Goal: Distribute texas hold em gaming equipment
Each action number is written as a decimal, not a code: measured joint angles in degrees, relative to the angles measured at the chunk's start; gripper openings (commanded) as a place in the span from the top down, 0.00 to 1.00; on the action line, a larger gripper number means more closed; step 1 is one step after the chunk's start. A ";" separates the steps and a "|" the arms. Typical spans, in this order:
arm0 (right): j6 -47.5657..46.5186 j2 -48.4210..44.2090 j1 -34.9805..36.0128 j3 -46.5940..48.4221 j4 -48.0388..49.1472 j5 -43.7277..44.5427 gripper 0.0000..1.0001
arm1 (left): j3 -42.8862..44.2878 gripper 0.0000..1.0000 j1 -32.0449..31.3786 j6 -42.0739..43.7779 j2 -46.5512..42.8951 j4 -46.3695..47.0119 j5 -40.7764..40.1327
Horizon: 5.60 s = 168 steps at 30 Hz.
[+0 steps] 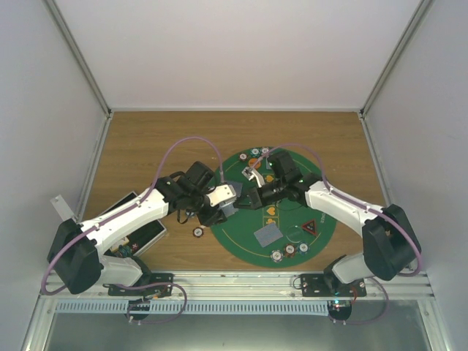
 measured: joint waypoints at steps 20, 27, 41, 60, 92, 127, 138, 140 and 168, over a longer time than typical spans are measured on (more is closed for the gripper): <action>0.02 -0.57 -0.61 -1.03 -1.36 -0.96 0.98 | 0.00 0.47 0.00 0.00 0.00 -0.02 -0.39; -0.26 -4.92 -3.54 -2.49 -3.48 -0.35 1.00 | 0.00 0.47 0.00 0.00 0.00 0.00 -0.48; 10.67 -13.73 -18.05 -11.89 5.64 -0.72 0.99 | 0.00 0.47 0.00 0.00 0.00 0.00 -0.48; 27.36 14.23 -10.08 -3.74 23.96 10.58 1.00 | 0.00 0.47 0.00 0.02 0.00 -0.02 -1.01; 20.28 13.27 -8.98 1.25 10.86 23.28 0.10 | 0.00 0.47 0.00 0.07 0.00 -0.02 -1.53; 4.02 9.33 0.85 -0.90 9.79 -0.81 0.06 | 0.00 0.47 0.00 0.07 0.00 0.00 -0.85; 3.04 8.50 0.85 -1.25 8.90 2.97 0.09 | 0.00 0.47 0.00 0.07 0.00 -0.17 -1.11; 3.04 7.72 0.48 -1.90 8.94 3.45 0.09 | 0.00 0.47 0.00 0.07 0.00 -0.17 -1.09; 2.62 2.05 -0.63 -3.06 8.11 -2.95 0.90 | 0.00 0.47 0.00 0.07 0.00 -0.13 -0.85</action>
